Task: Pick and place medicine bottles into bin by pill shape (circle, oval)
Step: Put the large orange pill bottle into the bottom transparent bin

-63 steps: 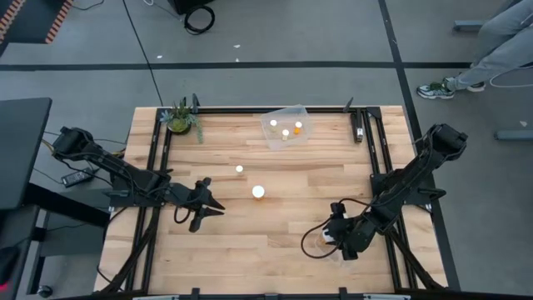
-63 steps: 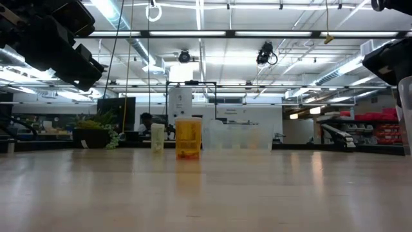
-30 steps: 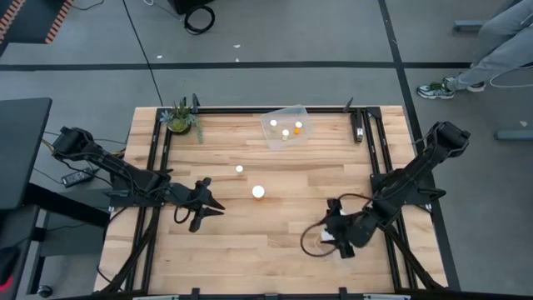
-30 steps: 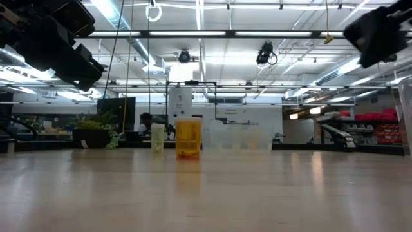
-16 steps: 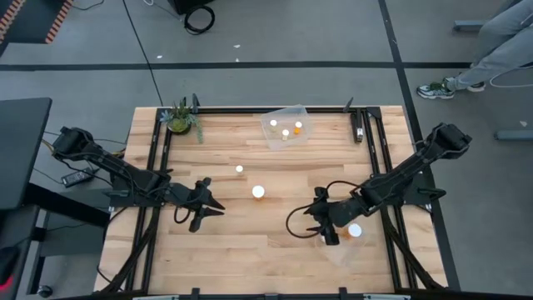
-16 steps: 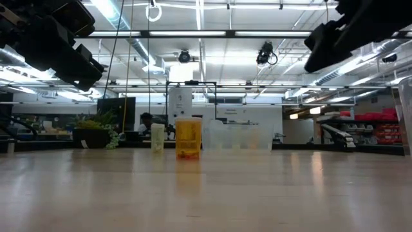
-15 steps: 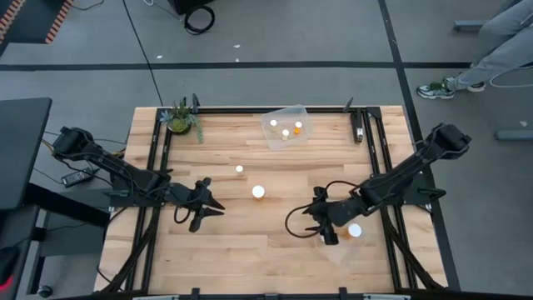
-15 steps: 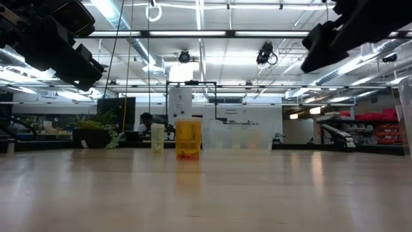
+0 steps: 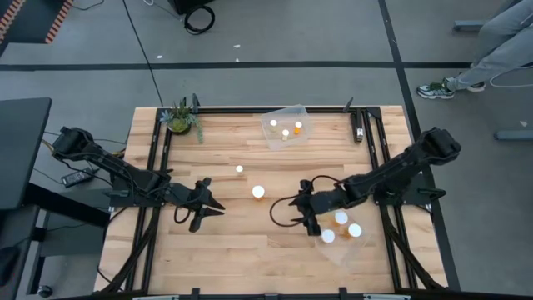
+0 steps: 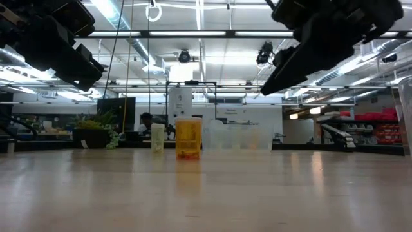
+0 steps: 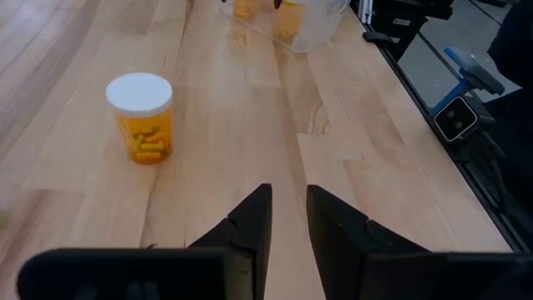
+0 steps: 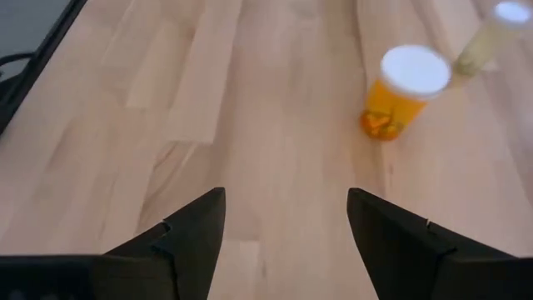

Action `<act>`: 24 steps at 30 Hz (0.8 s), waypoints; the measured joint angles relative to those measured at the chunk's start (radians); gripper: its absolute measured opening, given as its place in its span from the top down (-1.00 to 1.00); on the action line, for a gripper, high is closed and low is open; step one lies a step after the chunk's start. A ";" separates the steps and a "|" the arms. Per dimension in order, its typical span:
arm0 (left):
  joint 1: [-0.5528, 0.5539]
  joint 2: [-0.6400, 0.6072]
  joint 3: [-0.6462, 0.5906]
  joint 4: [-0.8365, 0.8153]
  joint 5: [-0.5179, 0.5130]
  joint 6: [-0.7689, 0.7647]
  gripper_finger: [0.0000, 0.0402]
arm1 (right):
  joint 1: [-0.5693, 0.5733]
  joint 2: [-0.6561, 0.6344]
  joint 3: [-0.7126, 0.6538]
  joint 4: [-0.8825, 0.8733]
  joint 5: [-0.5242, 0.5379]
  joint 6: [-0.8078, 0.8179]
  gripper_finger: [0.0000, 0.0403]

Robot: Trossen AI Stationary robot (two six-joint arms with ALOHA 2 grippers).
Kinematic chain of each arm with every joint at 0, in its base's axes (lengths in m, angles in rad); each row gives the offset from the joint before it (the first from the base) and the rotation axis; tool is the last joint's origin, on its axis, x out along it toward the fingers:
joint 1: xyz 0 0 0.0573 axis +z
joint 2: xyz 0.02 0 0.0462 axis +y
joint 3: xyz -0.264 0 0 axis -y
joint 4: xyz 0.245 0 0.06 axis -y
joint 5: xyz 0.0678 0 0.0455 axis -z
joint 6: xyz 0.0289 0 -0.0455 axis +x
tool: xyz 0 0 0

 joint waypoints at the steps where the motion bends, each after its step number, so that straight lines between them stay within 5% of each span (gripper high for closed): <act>1: 0.000 0.000 0.000 0.000 0.000 0.000 0.57 | -0.011 0.003 0.000 0.014 -0.003 -0.009 -0.28; 10: 0.000 0.000 0.000 0.000 0.000 -0.001 0.61 | -0.123 0.091 0.003 0.190 -0.057 -0.081 -0.28; 24: 0.000 0.000 0.000 0.000 0.000 0.000 0.60 | -0.198 0.273 0.323 -0.038 -0.131 -0.219 -0.28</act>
